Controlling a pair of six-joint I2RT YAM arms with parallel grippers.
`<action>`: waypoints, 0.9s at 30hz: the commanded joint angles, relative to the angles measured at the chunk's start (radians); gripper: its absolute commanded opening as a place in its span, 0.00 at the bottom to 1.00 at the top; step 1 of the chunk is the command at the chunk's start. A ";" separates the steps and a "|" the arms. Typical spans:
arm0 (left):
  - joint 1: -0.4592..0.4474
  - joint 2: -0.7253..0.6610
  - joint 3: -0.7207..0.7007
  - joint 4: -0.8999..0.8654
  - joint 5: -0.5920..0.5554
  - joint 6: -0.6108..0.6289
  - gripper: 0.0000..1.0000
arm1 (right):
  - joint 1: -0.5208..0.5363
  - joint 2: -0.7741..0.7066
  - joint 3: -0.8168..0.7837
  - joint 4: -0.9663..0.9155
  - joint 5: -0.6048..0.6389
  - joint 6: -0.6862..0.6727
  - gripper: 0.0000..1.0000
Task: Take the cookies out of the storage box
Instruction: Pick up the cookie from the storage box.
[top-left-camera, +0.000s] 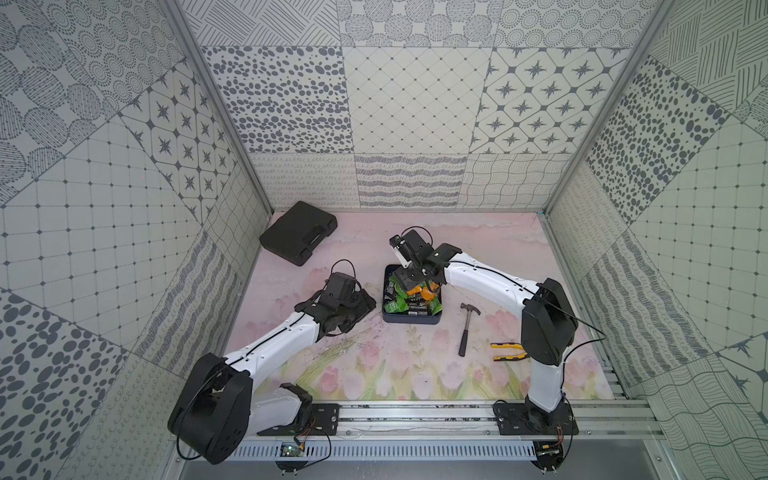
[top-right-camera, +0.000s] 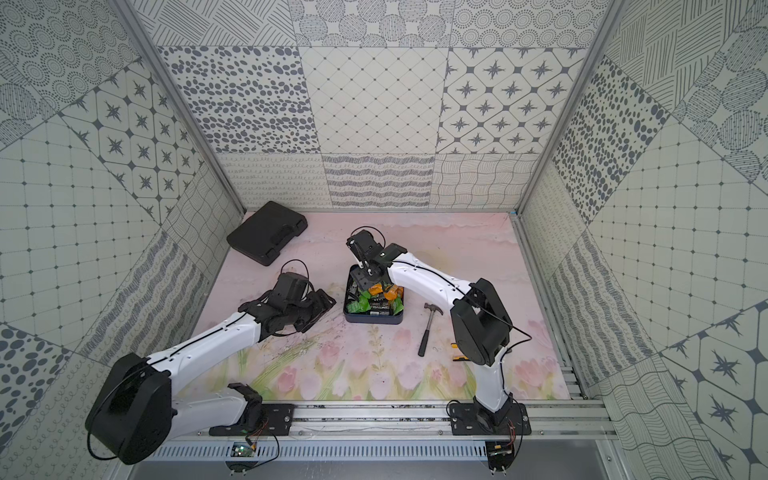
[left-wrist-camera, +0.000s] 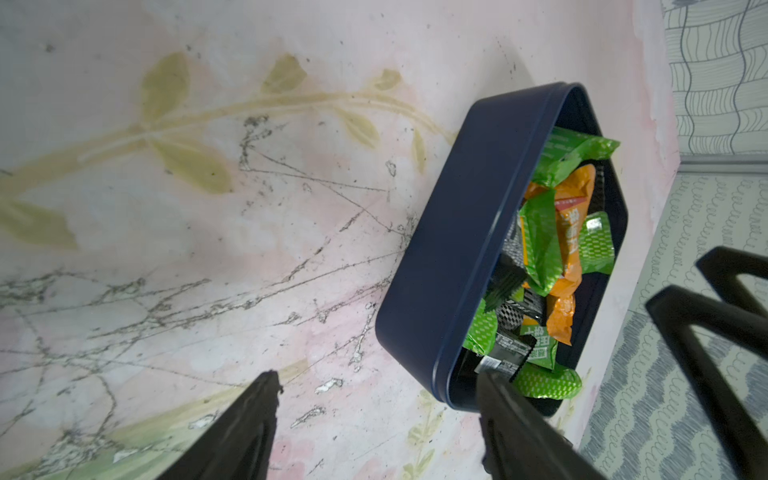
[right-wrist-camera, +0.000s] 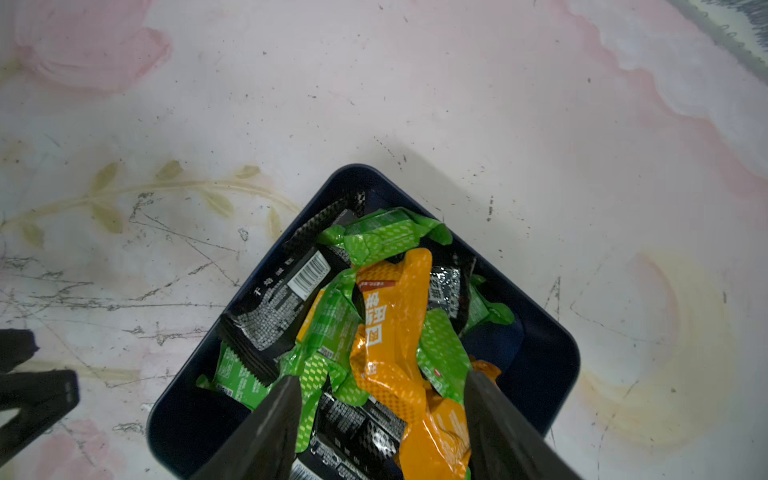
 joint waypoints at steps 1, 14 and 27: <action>0.004 -0.037 -0.032 -0.001 -0.049 -0.133 0.78 | -0.007 0.048 0.039 0.019 0.030 -0.066 0.65; 0.022 -0.120 -0.079 -0.028 -0.076 -0.159 0.76 | 0.009 0.193 0.131 -0.023 0.081 -0.074 0.49; 0.035 -0.141 -0.086 -0.030 -0.076 -0.163 0.75 | 0.021 0.188 0.135 -0.029 0.121 -0.074 0.21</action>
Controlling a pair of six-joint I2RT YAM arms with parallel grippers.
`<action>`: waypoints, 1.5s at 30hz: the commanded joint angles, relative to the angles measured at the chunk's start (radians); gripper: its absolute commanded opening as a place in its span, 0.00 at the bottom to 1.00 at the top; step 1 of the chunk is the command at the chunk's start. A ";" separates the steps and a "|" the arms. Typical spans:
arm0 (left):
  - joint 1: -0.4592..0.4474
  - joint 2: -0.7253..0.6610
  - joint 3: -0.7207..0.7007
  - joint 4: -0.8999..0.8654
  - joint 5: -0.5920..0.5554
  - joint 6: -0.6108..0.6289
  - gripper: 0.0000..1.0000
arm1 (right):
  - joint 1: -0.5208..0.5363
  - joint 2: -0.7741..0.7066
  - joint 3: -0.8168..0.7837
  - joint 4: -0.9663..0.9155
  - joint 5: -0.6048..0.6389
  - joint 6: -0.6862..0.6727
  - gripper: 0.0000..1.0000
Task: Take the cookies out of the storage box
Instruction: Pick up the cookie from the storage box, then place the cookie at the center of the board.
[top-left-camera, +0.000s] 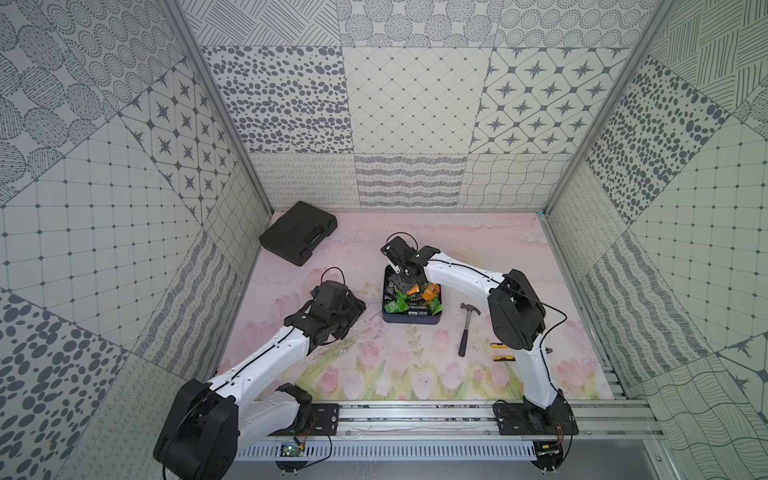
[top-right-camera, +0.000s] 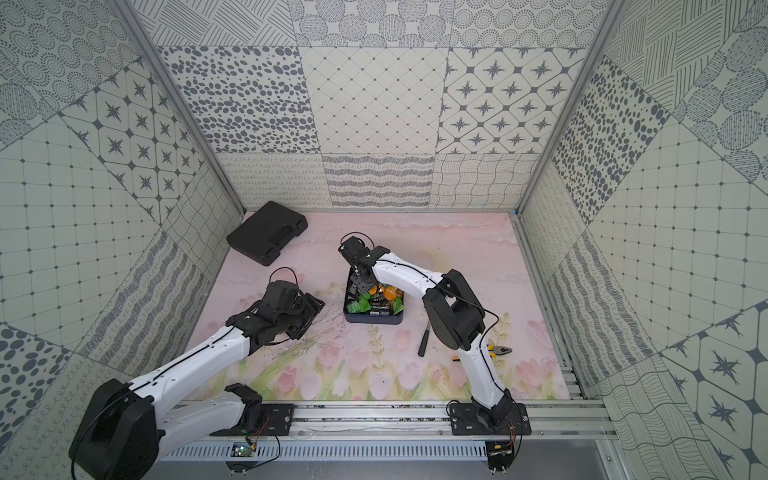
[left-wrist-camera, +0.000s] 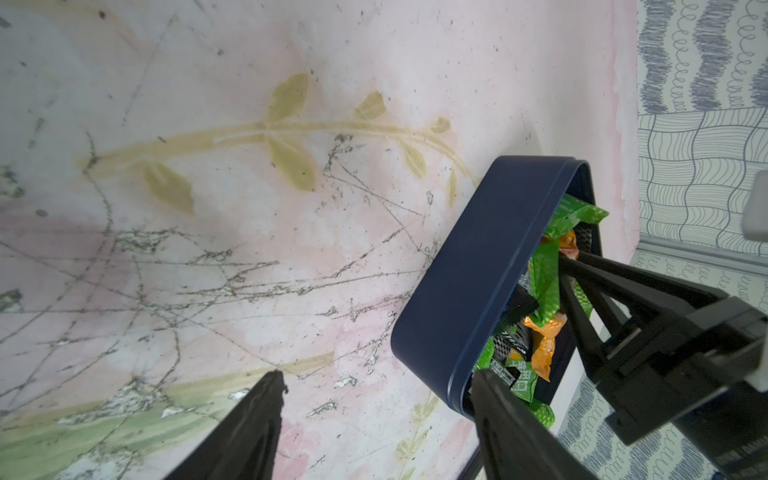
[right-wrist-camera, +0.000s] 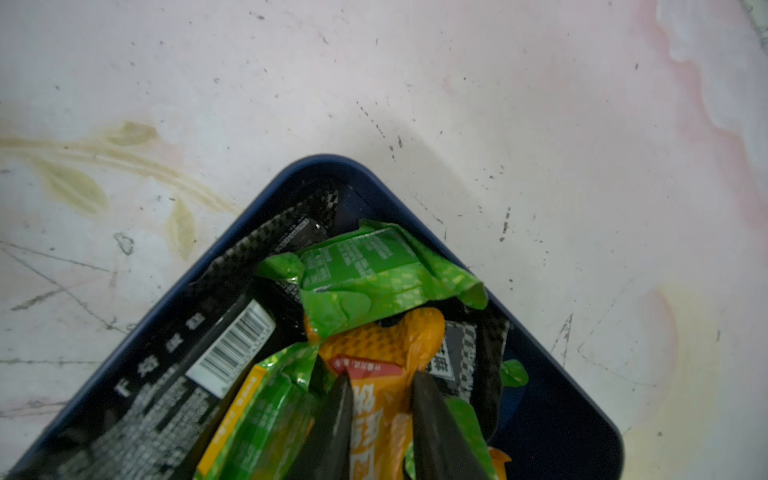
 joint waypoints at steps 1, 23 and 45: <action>0.008 -0.009 0.001 -0.024 -0.016 -0.005 0.75 | 0.011 -0.016 0.021 0.001 0.014 0.009 0.19; 0.031 -0.058 0.026 -0.059 0.011 0.099 0.75 | 0.197 -0.558 -0.468 0.001 0.021 0.567 0.08; -0.109 0.087 0.197 -0.188 -0.025 0.138 0.65 | 0.261 -0.570 -0.836 0.114 0.032 0.940 0.38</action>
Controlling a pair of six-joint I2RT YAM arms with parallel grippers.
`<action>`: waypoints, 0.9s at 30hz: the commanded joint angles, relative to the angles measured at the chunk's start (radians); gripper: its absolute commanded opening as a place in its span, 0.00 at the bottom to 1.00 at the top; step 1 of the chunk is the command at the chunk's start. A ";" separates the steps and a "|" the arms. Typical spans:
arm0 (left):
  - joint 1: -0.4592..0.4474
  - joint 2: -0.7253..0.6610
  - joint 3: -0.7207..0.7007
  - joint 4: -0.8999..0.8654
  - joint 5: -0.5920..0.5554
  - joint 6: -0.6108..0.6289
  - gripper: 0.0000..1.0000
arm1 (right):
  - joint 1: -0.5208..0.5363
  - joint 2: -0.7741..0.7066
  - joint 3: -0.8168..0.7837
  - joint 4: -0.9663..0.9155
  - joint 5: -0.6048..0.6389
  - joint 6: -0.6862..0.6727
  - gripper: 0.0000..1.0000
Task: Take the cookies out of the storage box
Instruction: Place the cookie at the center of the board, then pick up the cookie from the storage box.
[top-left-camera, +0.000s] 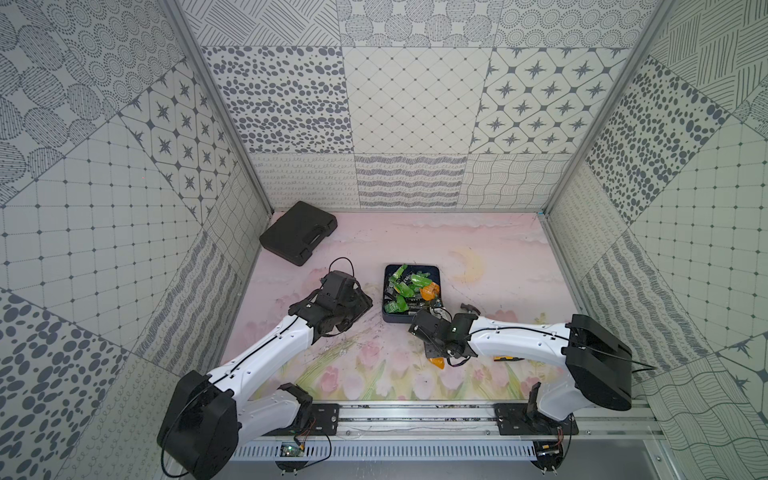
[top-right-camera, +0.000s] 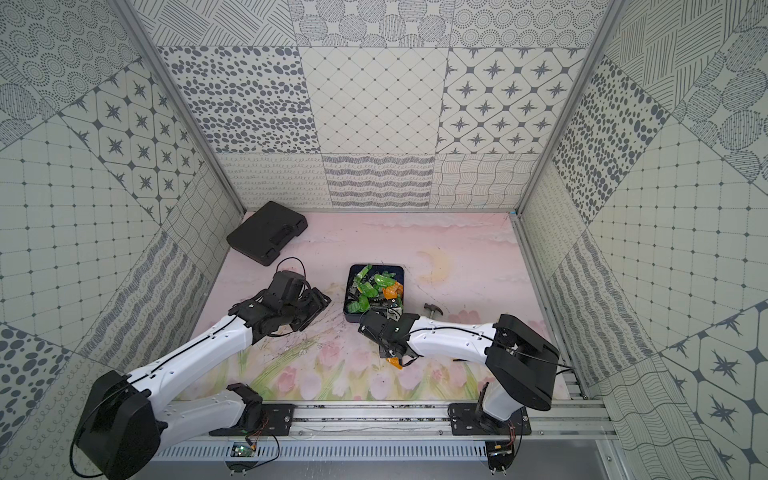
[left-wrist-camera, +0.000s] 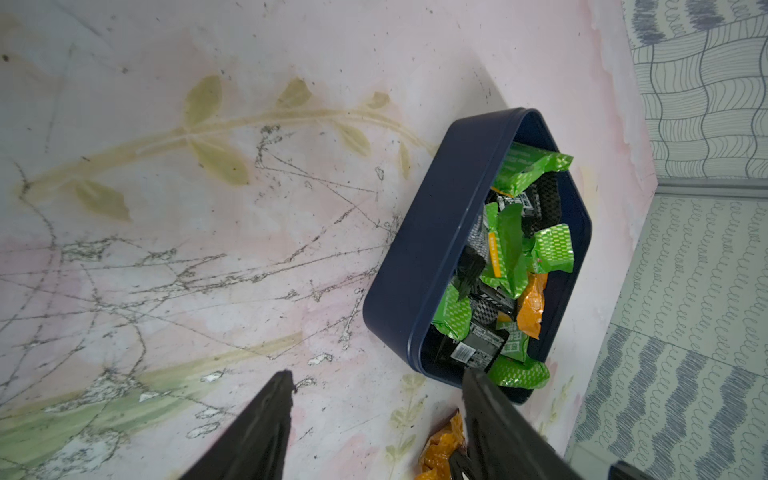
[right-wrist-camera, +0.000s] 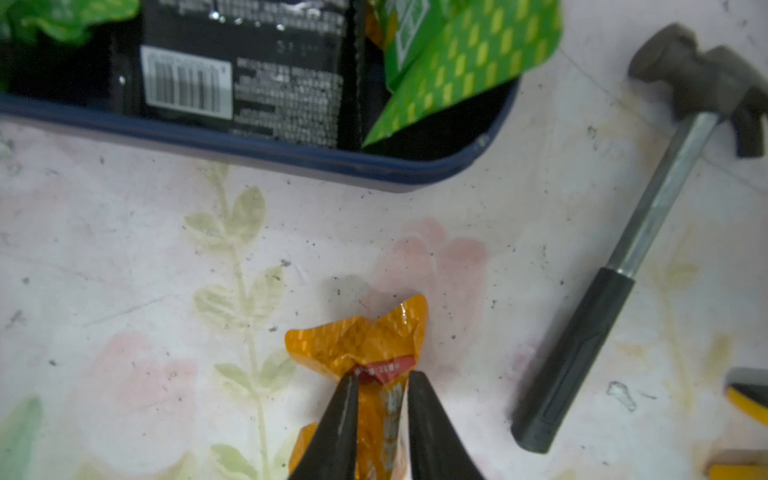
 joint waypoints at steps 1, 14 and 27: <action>-0.054 0.034 0.057 -0.096 -0.031 0.020 0.63 | -0.013 -0.006 0.003 0.035 -0.004 -0.003 0.43; -0.127 0.105 0.127 -0.135 -0.110 -0.118 0.57 | -0.177 -0.083 0.104 0.262 -0.143 -0.705 0.70; -0.064 -0.022 -0.027 -0.143 -0.185 -0.291 0.59 | -0.267 0.209 0.256 0.464 -0.235 -1.233 0.70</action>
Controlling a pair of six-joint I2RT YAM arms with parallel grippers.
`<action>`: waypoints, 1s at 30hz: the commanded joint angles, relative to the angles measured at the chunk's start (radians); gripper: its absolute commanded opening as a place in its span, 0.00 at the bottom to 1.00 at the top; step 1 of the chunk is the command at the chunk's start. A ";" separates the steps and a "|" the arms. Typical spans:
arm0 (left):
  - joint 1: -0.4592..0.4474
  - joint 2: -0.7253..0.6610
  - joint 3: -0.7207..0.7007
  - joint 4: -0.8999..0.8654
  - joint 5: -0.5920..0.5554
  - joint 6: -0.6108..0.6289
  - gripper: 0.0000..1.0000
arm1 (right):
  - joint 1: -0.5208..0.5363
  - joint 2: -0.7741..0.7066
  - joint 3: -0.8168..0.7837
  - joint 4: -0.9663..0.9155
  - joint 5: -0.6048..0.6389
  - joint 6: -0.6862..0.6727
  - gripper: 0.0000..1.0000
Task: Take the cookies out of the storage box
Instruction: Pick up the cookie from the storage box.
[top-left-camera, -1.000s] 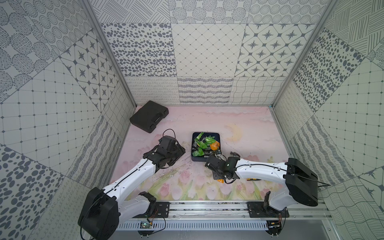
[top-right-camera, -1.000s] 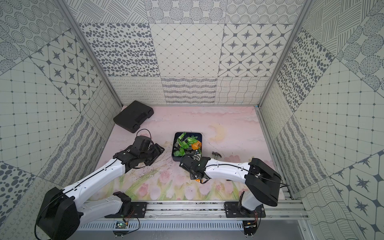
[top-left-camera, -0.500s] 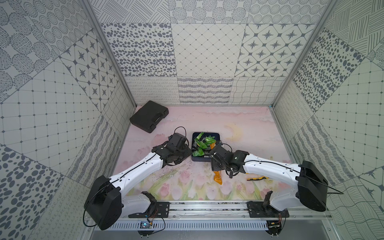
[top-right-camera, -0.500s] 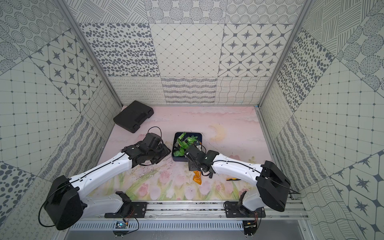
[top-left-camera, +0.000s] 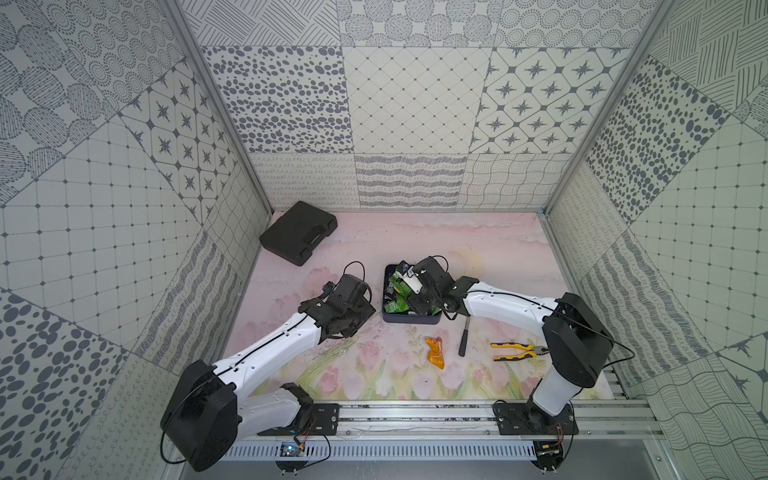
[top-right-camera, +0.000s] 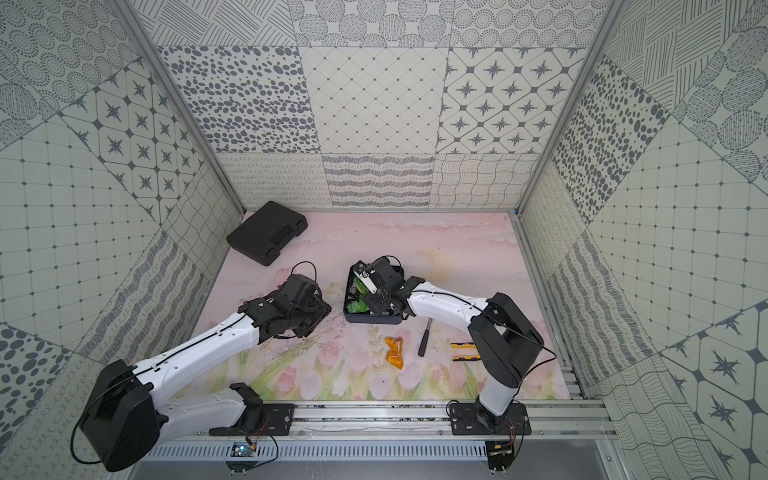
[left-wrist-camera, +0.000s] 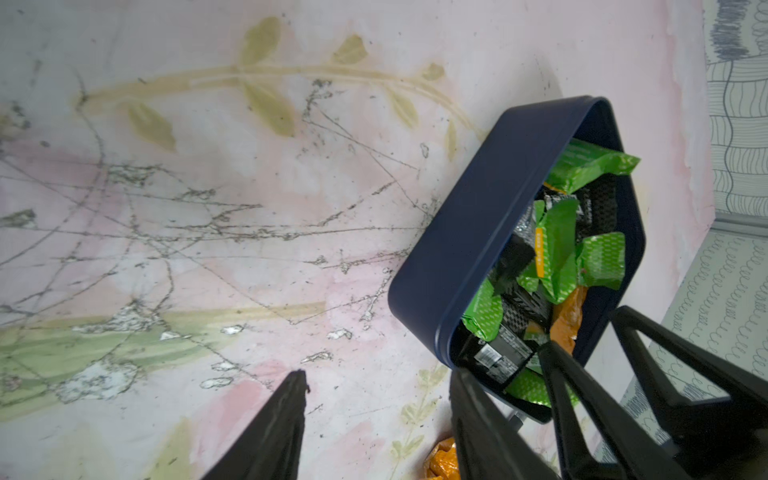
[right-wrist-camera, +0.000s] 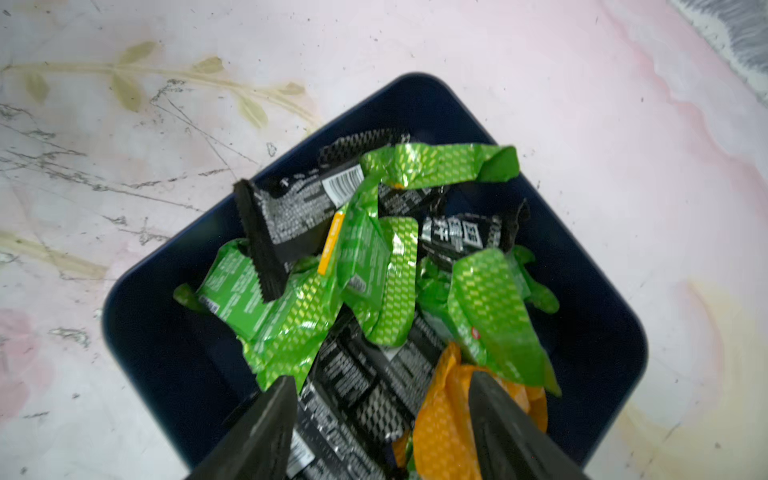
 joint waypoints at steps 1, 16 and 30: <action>0.029 -0.050 -0.055 -0.042 -0.073 -0.114 0.59 | 0.000 0.068 0.047 0.070 -0.024 -0.156 0.70; 0.078 -0.066 -0.092 -0.037 -0.082 -0.151 0.58 | -0.008 0.204 0.147 0.111 -0.003 -0.180 0.53; 0.092 -0.100 -0.090 -0.074 -0.115 -0.137 0.58 | -0.012 0.116 0.116 0.121 -0.006 -0.135 0.19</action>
